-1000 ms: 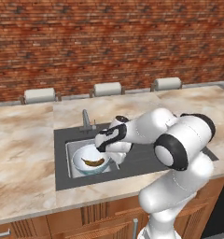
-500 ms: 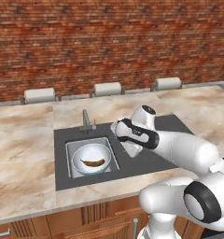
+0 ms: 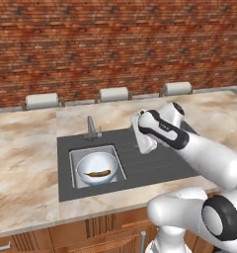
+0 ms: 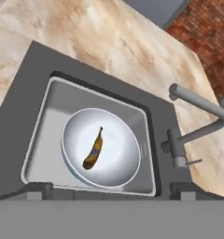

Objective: Pick the banana from the cabinet and place it in the bowl. Then pick the bowl and place it in the sink. Then turn on the sink facuet.

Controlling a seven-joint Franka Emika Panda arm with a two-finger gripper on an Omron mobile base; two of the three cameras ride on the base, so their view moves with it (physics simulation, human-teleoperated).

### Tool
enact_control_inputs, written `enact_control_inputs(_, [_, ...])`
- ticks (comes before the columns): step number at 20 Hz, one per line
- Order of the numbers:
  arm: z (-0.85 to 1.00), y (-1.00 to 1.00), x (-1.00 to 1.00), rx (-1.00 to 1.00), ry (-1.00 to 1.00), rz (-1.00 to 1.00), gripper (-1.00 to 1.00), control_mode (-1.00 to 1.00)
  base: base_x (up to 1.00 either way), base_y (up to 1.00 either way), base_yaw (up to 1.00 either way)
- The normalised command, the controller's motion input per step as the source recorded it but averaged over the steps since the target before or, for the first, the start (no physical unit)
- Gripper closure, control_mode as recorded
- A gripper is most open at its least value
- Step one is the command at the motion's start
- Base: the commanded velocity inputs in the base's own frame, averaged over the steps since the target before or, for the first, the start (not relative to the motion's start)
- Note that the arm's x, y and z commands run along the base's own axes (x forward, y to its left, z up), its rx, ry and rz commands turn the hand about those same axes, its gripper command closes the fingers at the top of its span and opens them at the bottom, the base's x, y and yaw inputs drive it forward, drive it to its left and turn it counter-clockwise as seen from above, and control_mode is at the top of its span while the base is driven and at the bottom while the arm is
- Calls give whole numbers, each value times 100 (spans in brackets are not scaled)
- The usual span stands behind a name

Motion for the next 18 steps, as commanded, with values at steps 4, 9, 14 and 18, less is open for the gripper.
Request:
enact_control_inputs(4, [0, 15, 62, 39, 0, -14, -100, -100, 0, 0, 0])
enact_control_inputs(9, [0, 31, 61, 37, 0, -11, -100, -100, 0, 0, 0])
enact_control_inputs(14, [-10, 21, 62, 20, 0, -14, -100, -100, 0, 0, 0])
enact_control_inputs(18, [-34, 4, 39, 7, 0, -5, -100, -100, 0, 0, 0])
